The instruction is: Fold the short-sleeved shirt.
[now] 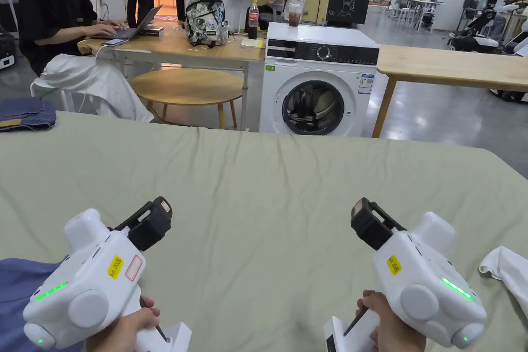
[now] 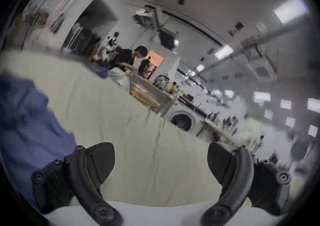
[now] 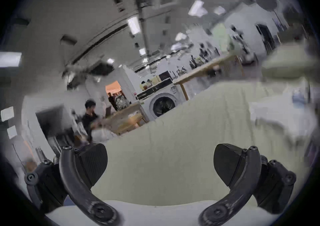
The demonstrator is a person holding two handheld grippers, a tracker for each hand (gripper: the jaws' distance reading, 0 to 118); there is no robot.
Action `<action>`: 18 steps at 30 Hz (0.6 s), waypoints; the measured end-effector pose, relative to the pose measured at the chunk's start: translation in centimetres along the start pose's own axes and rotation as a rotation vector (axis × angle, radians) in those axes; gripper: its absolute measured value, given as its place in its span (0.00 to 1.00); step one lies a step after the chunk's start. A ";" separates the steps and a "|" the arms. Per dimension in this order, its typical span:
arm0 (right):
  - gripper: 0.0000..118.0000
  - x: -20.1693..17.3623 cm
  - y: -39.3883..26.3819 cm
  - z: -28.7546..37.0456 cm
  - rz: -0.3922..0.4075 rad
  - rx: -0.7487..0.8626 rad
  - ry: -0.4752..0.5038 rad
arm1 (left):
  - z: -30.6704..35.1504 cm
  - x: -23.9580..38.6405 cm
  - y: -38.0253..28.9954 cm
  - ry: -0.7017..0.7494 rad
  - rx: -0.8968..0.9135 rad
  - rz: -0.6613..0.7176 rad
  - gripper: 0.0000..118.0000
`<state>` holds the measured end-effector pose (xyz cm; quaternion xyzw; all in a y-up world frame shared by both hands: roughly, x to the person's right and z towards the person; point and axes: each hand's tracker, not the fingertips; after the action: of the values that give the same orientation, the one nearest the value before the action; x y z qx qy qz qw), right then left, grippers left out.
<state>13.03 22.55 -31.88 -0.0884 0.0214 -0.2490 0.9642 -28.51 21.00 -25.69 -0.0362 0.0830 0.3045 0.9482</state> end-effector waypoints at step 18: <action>1.00 -5.9 -4.0 1.9 1.230 0.079 0.031 | 1.2 7.2 -1.7 0.123 -0.036 -1.186 0.91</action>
<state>6.14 22.32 -29.26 -0.0202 0.0731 0.3508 0.9334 -21.54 23.87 -25.77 -0.1102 0.0982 -0.2782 0.9491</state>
